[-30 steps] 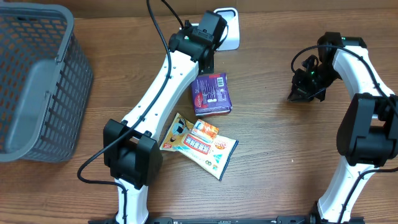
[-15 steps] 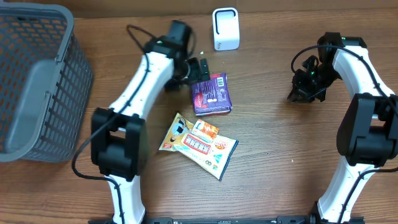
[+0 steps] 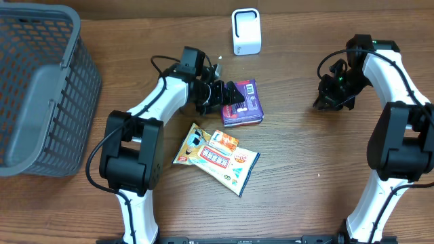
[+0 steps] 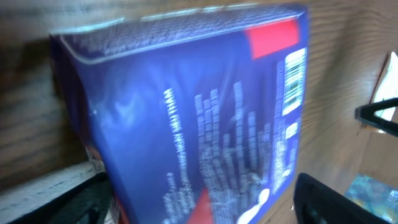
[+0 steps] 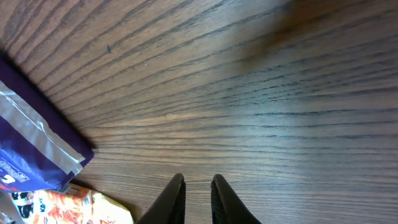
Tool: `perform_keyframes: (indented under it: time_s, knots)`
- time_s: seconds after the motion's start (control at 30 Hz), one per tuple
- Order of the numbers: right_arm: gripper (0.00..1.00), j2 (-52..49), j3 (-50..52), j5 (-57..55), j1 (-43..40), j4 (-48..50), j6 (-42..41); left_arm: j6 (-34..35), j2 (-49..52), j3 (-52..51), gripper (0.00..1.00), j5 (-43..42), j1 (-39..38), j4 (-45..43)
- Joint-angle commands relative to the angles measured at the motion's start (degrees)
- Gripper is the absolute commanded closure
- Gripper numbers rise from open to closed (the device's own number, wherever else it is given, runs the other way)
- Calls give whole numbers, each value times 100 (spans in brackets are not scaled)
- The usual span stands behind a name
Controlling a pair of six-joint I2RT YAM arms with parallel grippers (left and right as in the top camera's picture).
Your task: Scan the item barcode
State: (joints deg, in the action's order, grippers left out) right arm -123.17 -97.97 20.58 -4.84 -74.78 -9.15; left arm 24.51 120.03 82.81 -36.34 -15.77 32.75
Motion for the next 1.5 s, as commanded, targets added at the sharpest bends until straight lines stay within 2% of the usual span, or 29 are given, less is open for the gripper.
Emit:
perform_keyframes:
  time_s: [0.0,0.23,0.37,0.5,0.53,0.6,0.63,0.83,0.93,1.1,1.23,1.47]
  knots:
    - [83,33,-105,31,79,76,20,363,61,-264,12,133,-59,-103]
    - [84,26,205,870,376,778,20,1034,61,-433,24,922,-151,-232]
    - [84,24,409,973,662,1274,-236,1045,61,-433,43,935,-190,-431]
    - [87,-22,485,975,955,1565,-584,1040,61,-433,53,955,-225,-446]
    - [87,-24,501,977,1023,1622,-608,1040,61,-433,62,957,-227,-446]
    - [87,-24,505,970,1172,1725,-662,1034,61,-433,90,957,-225,-442]
    - [87,-24,505,953,1226,1762,-721,1021,61,-431,96,957,-225,-435]
    - [88,-24,505,951,1346,1786,-754,885,28,-240,96,1019,-186,-114]
    - [89,-24,503,951,1331,1725,-693,680,-22,111,96,1440,-184,315]
    - [91,-22,472,879,1233,1574,-542,378,-96,1198,96,3023,-262,1565]
    - [96,-20,164,337,988,1023,-538,326,-96,2382,96,4859,-350,2752]
    - [96,-15,-778,-249,457,-262,-256,118,-94,3051,96,6651,-678,3274]
